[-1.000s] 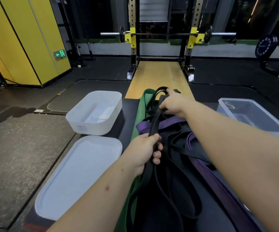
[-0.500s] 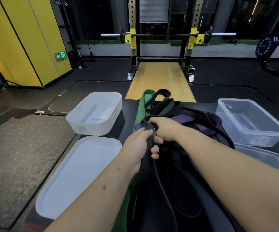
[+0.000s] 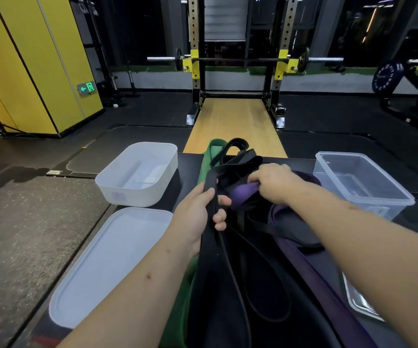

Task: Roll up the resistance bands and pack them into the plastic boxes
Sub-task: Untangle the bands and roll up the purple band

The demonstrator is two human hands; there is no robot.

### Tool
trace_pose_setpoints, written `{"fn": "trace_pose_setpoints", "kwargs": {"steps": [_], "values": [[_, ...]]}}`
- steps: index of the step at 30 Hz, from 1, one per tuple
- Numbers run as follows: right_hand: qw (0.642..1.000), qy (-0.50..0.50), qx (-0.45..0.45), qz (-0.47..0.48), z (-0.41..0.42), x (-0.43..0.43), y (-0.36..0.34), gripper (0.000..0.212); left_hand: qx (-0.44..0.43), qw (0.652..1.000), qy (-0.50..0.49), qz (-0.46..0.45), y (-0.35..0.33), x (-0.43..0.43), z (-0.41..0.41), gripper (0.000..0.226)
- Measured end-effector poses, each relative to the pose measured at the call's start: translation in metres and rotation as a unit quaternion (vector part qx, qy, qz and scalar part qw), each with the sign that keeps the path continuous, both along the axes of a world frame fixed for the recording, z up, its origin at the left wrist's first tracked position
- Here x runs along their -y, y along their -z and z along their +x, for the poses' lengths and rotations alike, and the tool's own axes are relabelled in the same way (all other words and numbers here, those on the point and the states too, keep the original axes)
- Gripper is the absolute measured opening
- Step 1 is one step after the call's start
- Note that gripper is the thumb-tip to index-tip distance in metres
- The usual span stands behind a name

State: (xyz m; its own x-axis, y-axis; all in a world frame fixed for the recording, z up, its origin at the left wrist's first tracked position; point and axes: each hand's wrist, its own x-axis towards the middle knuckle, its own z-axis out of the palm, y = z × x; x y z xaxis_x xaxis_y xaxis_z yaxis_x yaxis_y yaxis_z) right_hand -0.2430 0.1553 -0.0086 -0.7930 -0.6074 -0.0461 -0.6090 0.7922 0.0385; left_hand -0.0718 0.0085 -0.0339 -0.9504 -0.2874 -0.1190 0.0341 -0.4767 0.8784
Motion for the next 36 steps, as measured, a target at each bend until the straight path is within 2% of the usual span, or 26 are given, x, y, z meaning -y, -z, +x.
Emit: {"fn": "trace_pose_setpoints", "kwargs": {"steps": [3, 7, 10, 11, 15, 17, 18, 21, 22, 24, 25, 28, 33, 36], "values": [[0.996, 0.053, 0.025, -0.070, -0.002, -0.049, -0.023, 0.039, 0.026, 0.999, -0.003, -0.019, 0.004, -0.002, -0.001, 0.026], [0.985, 0.084, -0.014, -0.152, 0.006, -0.107, -0.030, 0.037, 0.120, 0.992, 0.018, -0.043, 0.011, -0.013, -0.002, 0.025], [0.982, 0.115, 0.004, -0.152, 0.026, -0.130, -0.023, 0.040, 0.154, 0.986, 0.052, -0.049, 0.011, -0.023, 0.003, 0.003], [0.984, 0.114, 0.025, -0.133, 0.036, -0.135, -0.019, 0.045, 0.158, 0.984, 0.058, -0.055, 0.013, -0.025, 0.004, 0.004], [0.988, 0.097, 0.116, -0.034, 0.075, -0.141, 0.001, 0.072, 0.163, 0.980, 0.057, -0.101, 0.019, -0.028, 0.014, 0.050], [0.988, 0.107, 0.107, -0.043, 0.092, -0.143, 0.009, 0.076, 0.167, 0.979, 0.065, -0.100, 0.017, -0.032, 0.019, 0.061], [0.987, 0.111, 0.087, -0.076, 0.101, -0.144, 0.011, 0.073, 0.165, 0.979, 0.072, -0.093, 0.015, -0.034, 0.022, 0.056], [0.967, 0.134, 0.018, -0.215, 0.133, -0.139, 0.016, 0.056, 0.165, 0.976, 0.091, -0.111, 0.014, -0.039, 0.029, 0.014], [0.961, 0.142, 0.009, -0.238, 0.144, -0.137, 0.017, 0.045, 0.164, 0.974, 0.087, -0.127, 0.015, -0.040, 0.030, 0.011], [0.960, 0.170, 0.008, -0.222, 0.164, -0.137, 0.022, 0.020, 0.172, 0.966, 0.066, -0.180, 0.018, -0.038, 0.031, 0.015], [0.963, 0.187, 0.023, -0.194, 0.174, -0.138, 0.024, 0.017, 0.181, 0.957, 0.053, -0.220, 0.018, -0.037, 0.030, 0.019], [0.970, 0.202, 0.068, -0.119, 0.196, -0.142, 0.035, 0.029, 0.220, 0.902, 0.037, -0.371, 0.011, -0.037, 0.032, 0.045], [0.970, 0.195, 0.068, -0.129, 0.212, -0.146, 0.050, 0.040, 0.222, 0.805, 0.072, -0.546, 0.006, -0.045, 0.040, 0.086], [0.972, 0.195, 0.054, -0.122, 0.214, -0.147, 0.056, 0.042, 0.220, 0.756, 0.092, -0.610, 0.006, -0.050, 0.046, 0.098]]}}
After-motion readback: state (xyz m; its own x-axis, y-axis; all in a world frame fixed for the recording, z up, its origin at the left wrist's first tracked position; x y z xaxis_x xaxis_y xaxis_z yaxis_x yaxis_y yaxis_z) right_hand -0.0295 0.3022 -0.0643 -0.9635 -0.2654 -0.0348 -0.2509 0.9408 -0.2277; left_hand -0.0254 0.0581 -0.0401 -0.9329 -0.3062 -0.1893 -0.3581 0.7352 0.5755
